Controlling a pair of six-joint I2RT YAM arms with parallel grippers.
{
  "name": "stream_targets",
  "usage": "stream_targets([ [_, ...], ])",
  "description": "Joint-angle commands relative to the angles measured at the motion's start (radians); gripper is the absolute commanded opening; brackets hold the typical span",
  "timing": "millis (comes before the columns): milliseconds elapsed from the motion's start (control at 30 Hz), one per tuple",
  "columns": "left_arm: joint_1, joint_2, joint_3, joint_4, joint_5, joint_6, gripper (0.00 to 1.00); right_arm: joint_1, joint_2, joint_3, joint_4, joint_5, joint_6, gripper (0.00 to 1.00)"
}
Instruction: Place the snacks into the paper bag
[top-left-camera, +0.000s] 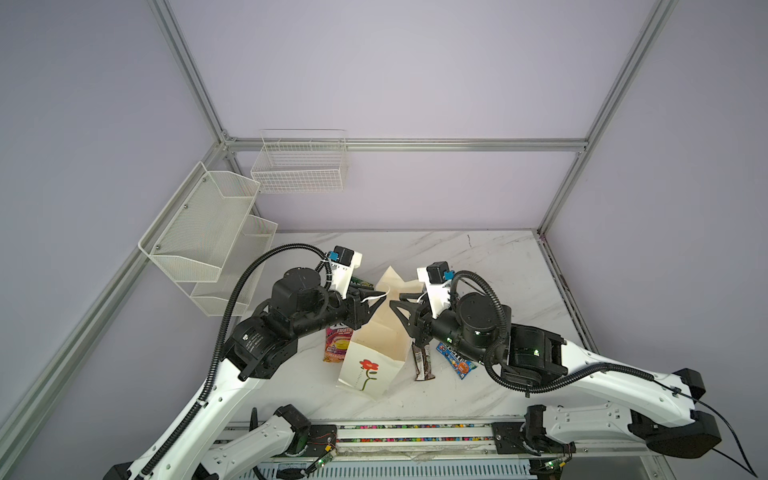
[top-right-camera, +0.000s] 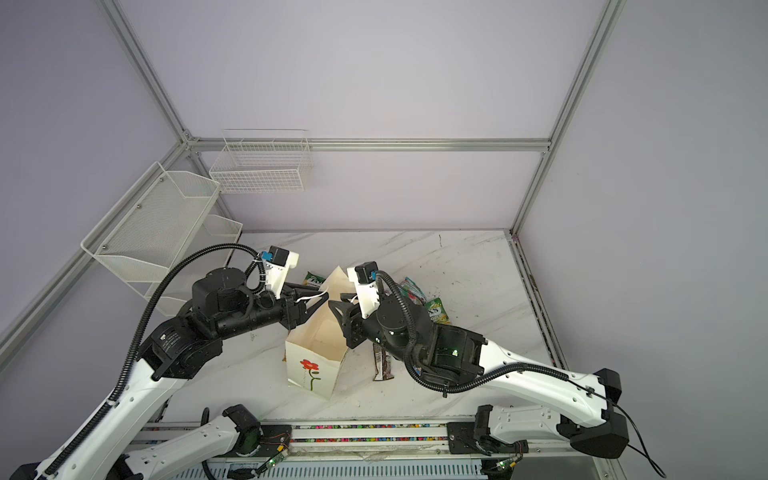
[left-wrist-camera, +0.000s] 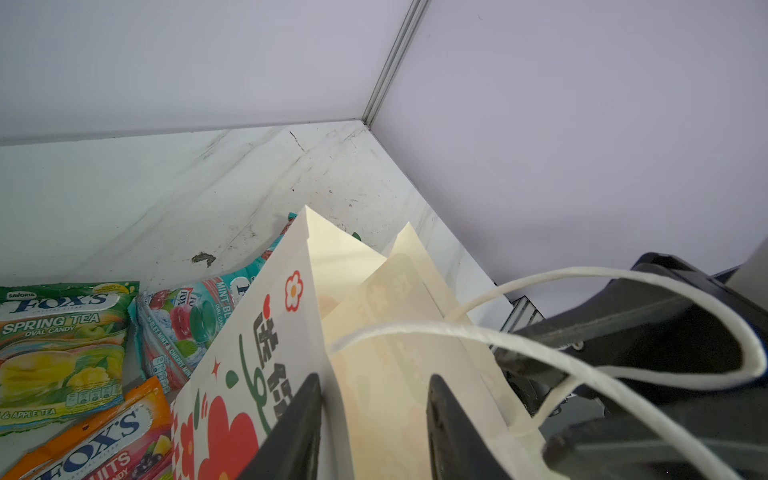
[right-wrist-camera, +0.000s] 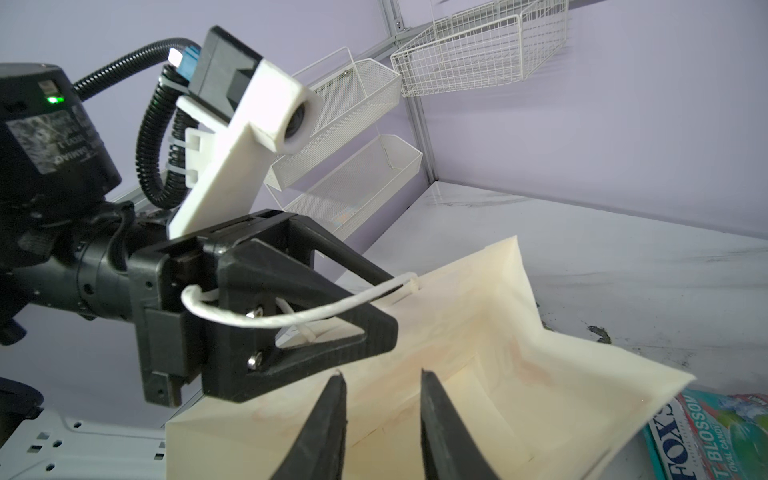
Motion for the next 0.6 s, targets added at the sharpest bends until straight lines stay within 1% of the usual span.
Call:
stream_targets([
  [0,0.005,-0.012,-0.030,0.065,0.039,0.010,0.45,0.009,-0.028,-0.010,0.037,-0.005,-0.017,0.32],
  [67,0.005,-0.012,-0.032,0.064,0.038,0.010,0.47,0.009,-0.030,-0.009,0.035,-0.005,-0.022,0.34],
  [200,0.005,-0.012,-0.038,0.063,0.034,0.011,0.53,0.015,-0.037,-0.008,0.038,-0.012,-0.038,0.41],
  [300,0.005,-0.012,-0.047,0.063,0.034,0.013,0.55,0.016,-0.040,-0.006,0.037,-0.009,-0.048,0.43],
  [333,0.005,-0.012,-0.049,0.063,0.034,0.014,0.57,0.016,-0.040,-0.005,0.038,-0.010,-0.050,0.43],
  [400,0.005,-0.012,-0.053,0.059,0.031,0.016,0.64,0.017,-0.037,-0.004,0.038,-0.011,-0.054,0.46],
  [567,0.005,-0.012,-0.057,0.035,0.023,0.025,0.66,0.017,-0.030,0.019,0.032,-0.004,-0.090,0.51],
])
